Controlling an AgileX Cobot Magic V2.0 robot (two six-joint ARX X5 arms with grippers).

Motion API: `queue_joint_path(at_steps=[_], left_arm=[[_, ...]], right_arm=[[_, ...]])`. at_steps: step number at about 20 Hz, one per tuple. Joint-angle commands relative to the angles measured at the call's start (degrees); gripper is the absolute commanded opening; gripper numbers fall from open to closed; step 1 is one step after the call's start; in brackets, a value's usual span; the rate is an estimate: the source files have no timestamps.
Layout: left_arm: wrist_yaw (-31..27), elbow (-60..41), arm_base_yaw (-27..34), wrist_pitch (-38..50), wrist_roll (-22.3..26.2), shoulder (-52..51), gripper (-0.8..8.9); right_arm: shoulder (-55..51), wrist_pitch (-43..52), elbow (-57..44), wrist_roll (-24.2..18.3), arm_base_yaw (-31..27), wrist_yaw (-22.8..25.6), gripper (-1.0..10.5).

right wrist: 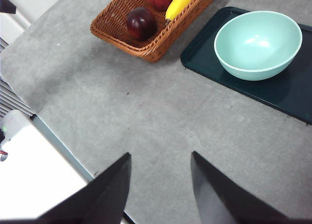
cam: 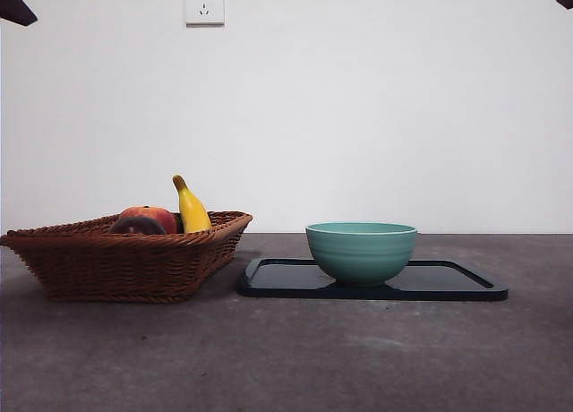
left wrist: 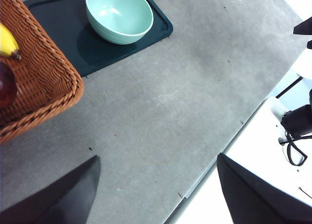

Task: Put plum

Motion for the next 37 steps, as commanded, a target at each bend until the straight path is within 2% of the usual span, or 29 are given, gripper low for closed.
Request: queue_joint_path(at_steps=[1, 5, 8, 12, 15, 22, 32, 37], left_arm=[[0.2, 0.5, -0.2, 0.6, 1.0, 0.3, 3.73], [0.2, 0.5, -0.2, 0.7, 1.0, 0.3, 3.74], [0.2, 0.5, -0.2, 0.7, 0.9, 0.3, 3.74], [0.2, 0.5, -0.2, 0.6, 0.8, 0.3, 3.74], [0.2, 0.5, -0.2, 0.6, 0.8, 0.3, 3.74], [0.2, 0.5, -0.2, 0.6, 0.8, 0.3, 3.74], [0.2, 0.5, -0.2, 0.6, 0.8, 0.3, 3.74], [0.2, 0.5, -0.2, 0.6, 0.8, 0.3, 3.74]], right_arm=[[0.4, 0.7, 0.5, 2.1, 0.3, 0.4, 2.0], [1.7, 2.5, 0.6, 9.0, 0.2, 8.1, 2.0], [6.8, 7.5, 0.9, 11.4, -0.9, 10.6, 2.3], [20.0, 12.3, 5.4, 11.1, -4.3, 10.3, 2.5], [31.8, 12.4, 12.1, 8.4, -6.9, 10.3, 3.0], [53.9, 12.7, 25.3, 5.0, -8.9, 10.4, 3.0], [68.2, 20.5, 26.9, 5.2, -8.8, 10.8, 2.9], [69.9, 22.4, 26.9, 5.2, -8.7, 10.8, 1.3]])
